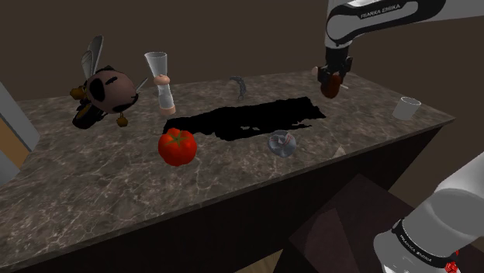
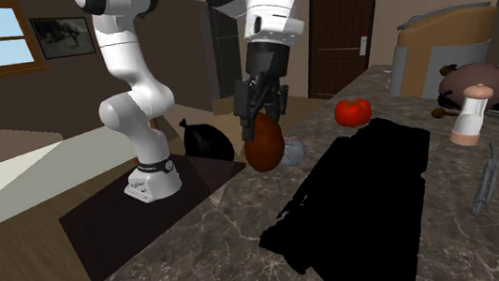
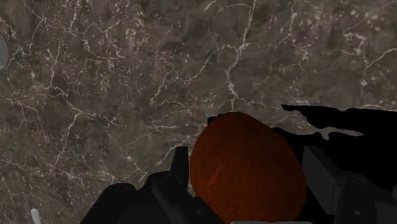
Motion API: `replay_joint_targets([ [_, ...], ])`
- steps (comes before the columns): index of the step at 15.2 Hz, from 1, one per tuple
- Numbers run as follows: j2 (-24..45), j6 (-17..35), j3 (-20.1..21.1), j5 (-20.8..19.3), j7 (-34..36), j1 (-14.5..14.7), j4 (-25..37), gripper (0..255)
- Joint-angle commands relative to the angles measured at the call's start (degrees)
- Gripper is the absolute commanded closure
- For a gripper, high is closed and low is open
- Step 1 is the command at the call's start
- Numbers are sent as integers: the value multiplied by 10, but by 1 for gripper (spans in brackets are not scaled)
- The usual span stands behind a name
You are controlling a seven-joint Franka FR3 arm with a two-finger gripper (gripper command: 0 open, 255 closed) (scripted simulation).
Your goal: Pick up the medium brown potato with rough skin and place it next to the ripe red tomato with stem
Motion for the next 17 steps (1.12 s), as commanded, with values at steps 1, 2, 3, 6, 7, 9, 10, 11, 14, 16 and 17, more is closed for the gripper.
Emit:
replay_joint_targets([
  [1, -3, -11, 15, 3, 26, 13, 1, 255],
  [2, -4, -16, 23, 4, 39, 20, 1, 255],
  [3, -3, -20, 30, 6, 52, 26, 2, 255],
  [6, 1, -34, 53, 11, 90, 46, 9, 255],
  [7, 3, -39, 61, 13, 103, 52, 13, 255],
  [9, 10, -49, 76, 17, 129, 65, 22, 255],
  [10, 14, -53, 83, 19, 141, 72, 27, 255],
  [11, 19, -58, 90, 20, 154, 79, 34, 255],
  [14, 36, -74, 112, 24, 192, 98, 57, 255],
  [16, 51, -85, 125, 26, 217, 112, 76, 255],
  [17, 59, -91, 132, 27, 229, 119, 86, 255],
])
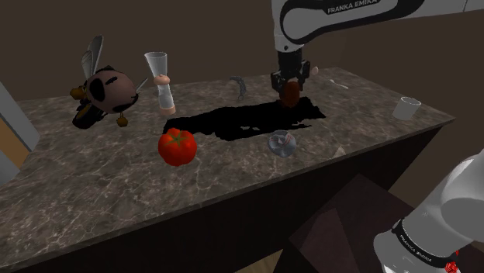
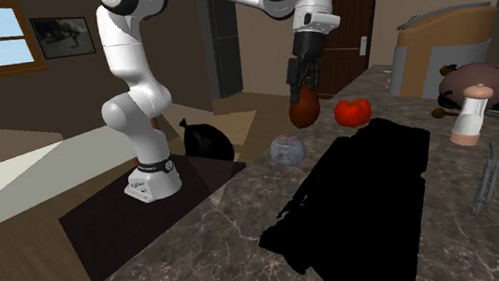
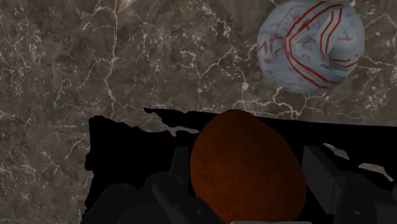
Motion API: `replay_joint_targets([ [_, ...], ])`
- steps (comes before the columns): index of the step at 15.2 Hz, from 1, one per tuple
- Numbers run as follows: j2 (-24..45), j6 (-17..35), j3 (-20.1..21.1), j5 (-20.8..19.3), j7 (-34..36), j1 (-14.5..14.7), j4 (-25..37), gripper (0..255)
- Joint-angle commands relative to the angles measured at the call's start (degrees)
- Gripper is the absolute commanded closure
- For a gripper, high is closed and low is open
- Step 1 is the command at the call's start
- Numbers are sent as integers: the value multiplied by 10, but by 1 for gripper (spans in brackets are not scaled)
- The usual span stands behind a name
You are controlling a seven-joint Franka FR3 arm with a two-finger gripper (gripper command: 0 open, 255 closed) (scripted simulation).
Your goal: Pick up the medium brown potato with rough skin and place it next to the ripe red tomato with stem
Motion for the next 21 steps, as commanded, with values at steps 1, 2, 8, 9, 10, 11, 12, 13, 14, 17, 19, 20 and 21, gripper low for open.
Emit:
replay_joint_targets([
  [1, 17, -11, 14, 1, 27, 14, 21, 255],
  [2, 26, -17, 20, 2, 39, 21, 33, 255],
  [8, 94, -57, 55, -3, 112, 67, 121, 255],
  [9, 107, -65, 60, -4, 123, 75, 139, 255],
  [10, 121, -73, 64, -6, 135, 84, 158, 255],
  [11, 136, -82, 69, -9, 146, 92, 178, 255],
  [12, 151, -91, 73, -11, 157, 102, 200, 255],
  [13, 168, -101, 76, -14, 168, 112, 222, 255],
  [14, 185, -111, 80, -17, 178, 122, 246, 255],
  [17, 205, -108, 83, -21, 193, 133, 260, 255],
  [19, 204, -93, 83, -21, 195, 132, 244, 255],
  [20, 204, -85, 83, -21, 197, 131, 236, 255],
  [21, 204, -78, 82, -21, 198, 131, 229, 255],
])
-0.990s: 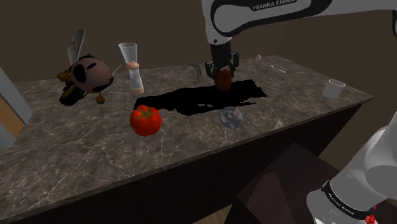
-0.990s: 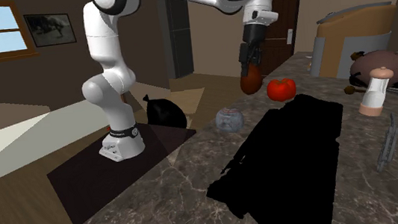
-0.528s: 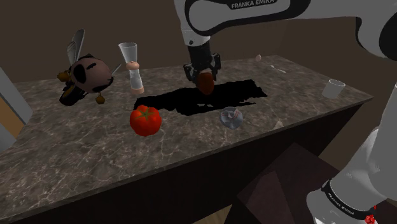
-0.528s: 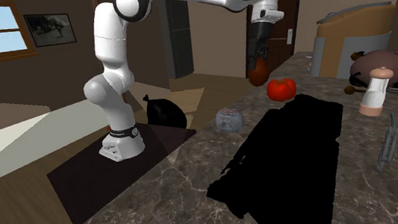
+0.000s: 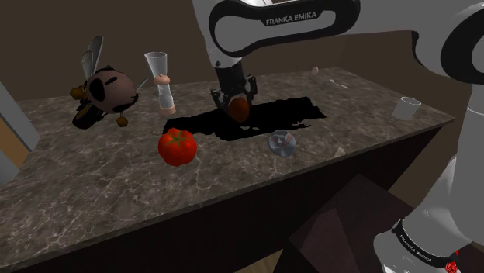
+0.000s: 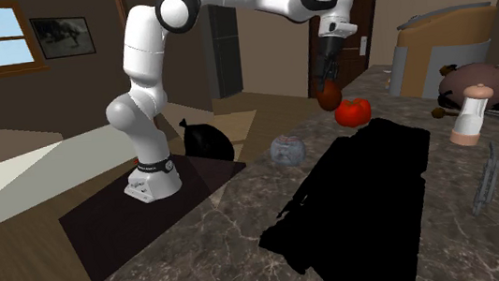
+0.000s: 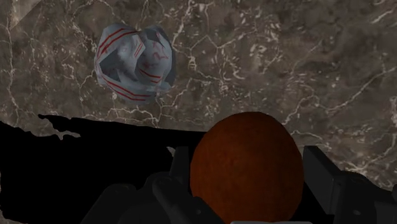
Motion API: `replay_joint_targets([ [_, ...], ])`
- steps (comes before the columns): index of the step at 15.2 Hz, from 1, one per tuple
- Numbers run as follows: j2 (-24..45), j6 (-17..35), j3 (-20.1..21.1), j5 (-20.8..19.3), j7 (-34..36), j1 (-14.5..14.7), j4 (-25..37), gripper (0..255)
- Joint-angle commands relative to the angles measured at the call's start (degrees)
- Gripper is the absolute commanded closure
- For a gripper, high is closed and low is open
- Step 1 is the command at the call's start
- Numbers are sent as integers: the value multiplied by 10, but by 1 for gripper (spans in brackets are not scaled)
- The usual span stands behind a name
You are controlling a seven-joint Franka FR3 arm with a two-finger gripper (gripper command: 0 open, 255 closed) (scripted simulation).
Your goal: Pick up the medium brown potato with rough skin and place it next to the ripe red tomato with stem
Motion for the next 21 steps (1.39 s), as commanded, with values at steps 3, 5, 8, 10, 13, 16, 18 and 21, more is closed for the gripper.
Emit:
replay_joint_targets([
  [3, 1, 31, 0, -1, 7, -2, -31, 255],
  [5, 2, 45, -1, -2, 10, -3, -44, 255],
  [8, 5, 66, -1, -3, 14, -4, -63, 255],
  [10, 8, 80, -2, -4, 17, -5, -74, 255],
  [13, 13, 100, -3, -7, 22, -5, -90, 255],
  [16, 19, 120, -4, -10, 27, -6, -104, 255],
  [18, 24, 133, -5, -12, 30, -6, -113, 255],
  [21, 32, 151, -6, -15, 35, -6, -125, 255],
])
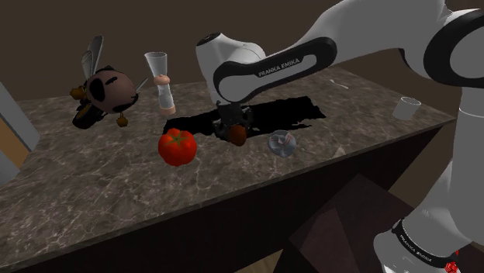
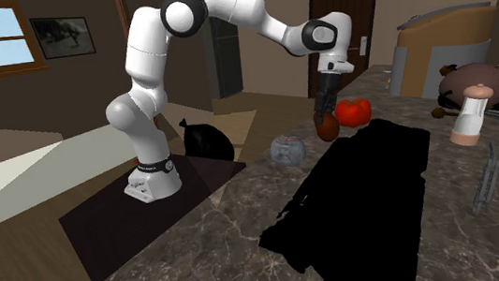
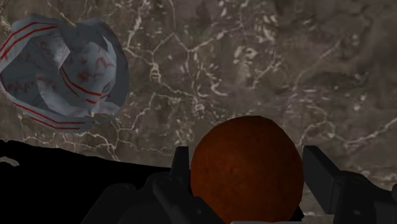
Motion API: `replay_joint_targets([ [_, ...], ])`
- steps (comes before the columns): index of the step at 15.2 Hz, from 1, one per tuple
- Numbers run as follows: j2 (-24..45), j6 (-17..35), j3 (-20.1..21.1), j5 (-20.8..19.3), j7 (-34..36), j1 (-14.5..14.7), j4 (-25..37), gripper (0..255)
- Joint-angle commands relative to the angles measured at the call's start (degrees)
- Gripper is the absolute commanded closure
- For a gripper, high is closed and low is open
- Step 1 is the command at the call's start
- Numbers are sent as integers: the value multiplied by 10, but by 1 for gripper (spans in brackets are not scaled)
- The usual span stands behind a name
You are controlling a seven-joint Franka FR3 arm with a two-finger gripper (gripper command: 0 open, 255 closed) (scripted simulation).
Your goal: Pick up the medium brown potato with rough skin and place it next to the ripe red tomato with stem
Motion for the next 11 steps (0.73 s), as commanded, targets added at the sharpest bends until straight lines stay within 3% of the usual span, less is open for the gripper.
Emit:
replay_joint_targets([
  [1, 3, 15, -1, -2, 4, -1, -12, 255],
  [11, 17, 42, -3, -8, 11, -1, -27, 255],
])
